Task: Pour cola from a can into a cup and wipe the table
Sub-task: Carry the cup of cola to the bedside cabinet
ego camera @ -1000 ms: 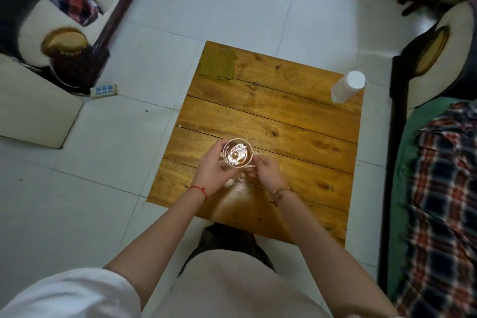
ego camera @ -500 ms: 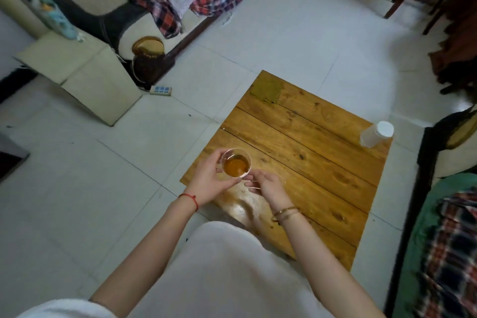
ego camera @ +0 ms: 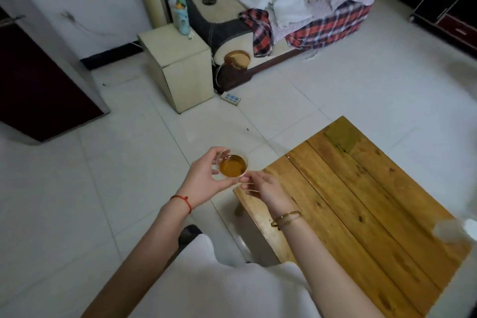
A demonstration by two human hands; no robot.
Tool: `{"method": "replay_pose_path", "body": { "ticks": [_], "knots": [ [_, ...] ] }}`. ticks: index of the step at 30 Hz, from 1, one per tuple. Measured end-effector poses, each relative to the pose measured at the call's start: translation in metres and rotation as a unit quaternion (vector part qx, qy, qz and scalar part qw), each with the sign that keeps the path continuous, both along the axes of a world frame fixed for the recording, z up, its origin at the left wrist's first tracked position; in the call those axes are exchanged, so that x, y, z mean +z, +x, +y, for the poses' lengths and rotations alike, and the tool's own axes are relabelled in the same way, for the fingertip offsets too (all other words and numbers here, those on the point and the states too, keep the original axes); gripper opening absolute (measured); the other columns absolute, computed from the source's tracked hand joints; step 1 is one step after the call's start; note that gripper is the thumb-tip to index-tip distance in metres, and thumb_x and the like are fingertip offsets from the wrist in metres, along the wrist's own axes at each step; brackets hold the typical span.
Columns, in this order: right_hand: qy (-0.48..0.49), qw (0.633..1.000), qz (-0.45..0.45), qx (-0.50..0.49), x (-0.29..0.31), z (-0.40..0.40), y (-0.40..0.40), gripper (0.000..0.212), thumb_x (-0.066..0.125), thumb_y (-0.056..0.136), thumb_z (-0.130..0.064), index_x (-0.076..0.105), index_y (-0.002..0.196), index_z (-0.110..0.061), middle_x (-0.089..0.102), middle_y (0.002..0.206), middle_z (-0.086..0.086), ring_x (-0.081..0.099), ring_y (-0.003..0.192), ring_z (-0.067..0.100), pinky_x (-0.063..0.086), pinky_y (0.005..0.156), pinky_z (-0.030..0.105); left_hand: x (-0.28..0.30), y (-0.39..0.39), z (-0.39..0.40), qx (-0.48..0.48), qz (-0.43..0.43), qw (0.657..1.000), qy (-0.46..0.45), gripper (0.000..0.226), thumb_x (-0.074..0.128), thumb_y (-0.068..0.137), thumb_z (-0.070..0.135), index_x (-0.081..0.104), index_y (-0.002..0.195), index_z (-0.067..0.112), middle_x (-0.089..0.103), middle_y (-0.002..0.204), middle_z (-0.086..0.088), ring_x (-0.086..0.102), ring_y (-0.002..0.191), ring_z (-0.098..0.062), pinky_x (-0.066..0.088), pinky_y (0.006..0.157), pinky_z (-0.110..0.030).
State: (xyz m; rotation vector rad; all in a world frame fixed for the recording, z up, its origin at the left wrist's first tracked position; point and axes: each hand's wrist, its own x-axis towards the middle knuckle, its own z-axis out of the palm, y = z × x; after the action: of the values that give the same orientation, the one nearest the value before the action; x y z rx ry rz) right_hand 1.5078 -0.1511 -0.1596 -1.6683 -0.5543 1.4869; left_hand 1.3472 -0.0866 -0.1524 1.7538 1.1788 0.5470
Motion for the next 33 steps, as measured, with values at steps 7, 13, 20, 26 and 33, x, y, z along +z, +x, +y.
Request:
{"method": "replay_pose_path", "body": {
  "ticks": [7,13,20,26,33],
  "knots": [
    [0.031,0.998,0.014,0.049,0.012,0.107,-0.081,0.029,0.036,0.102,-0.007,0.063,0.106,-0.001,0.064,0.095,0.012,0.059,0.077,0.018,0.05,0.079,0.026,0.017,-0.087,0.091,0.054,0.0,0.999,0.005,0.073,0.087,0.066,0.038,0.051,0.129,0.027,0.058,0.121,0.014,0.055,0.112,0.0,0.046,0.083,-0.009],
    [0.054,0.996,0.032,0.069,0.019,0.201,-0.148,0.029,0.038,0.101,-0.007,0.066,0.098,-0.008,0.067,0.095,0.012,0.061,0.084,0.02,0.052,0.083,0.029,0.033,-0.155,0.175,0.087,0.006,0.996,0.022,0.073,0.087,0.066,0.037,0.052,0.129,0.025,0.058,0.119,0.017,0.055,0.111,0.001,0.045,0.077,-0.002],
    [0.052,0.991,0.022,0.118,0.022,0.291,-0.187,0.032,0.037,0.102,-0.011,0.065,0.115,0.0,0.069,0.1,0.011,0.062,0.09,0.021,0.052,0.091,0.034,0.039,-0.199,0.258,0.116,0.002,0.993,0.019,0.071,0.088,0.067,0.032,0.053,0.129,0.024,0.059,0.118,0.016,0.054,0.108,0.008,0.045,0.081,-0.002],
    [0.055,0.989,0.013,0.133,0.016,0.379,-0.193,0.034,0.035,0.103,-0.011,0.064,0.116,0.001,0.069,0.104,0.014,0.062,0.092,0.023,0.052,0.093,0.035,0.031,-0.207,0.341,0.125,0.002,0.992,0.01,0.07,0.088,0.067,0.029,0.052,0.127,0.027,0.059,0.118,0.016,0.055,0.109,0.004,0.047,0.082,-0.005],
    [0.065,0.989,0.015,0.132,0.012,0.506,-0.185,0.033,0.036,0.103,-0.011,0.067,0.11,-0.004,0.069,0.102,0.012,0.063,0.091,0.022,0.052,0.092,0.035,0.028,-0.201,0.469,0.13,-0.007,0.991,0.015,0.068,0.088,0.067,0.03,0.054,0.125,0.028,0.059,0.117,0.021,0.054,0.11,0.008,0.049,0.085,-0.01]
  ]
}}
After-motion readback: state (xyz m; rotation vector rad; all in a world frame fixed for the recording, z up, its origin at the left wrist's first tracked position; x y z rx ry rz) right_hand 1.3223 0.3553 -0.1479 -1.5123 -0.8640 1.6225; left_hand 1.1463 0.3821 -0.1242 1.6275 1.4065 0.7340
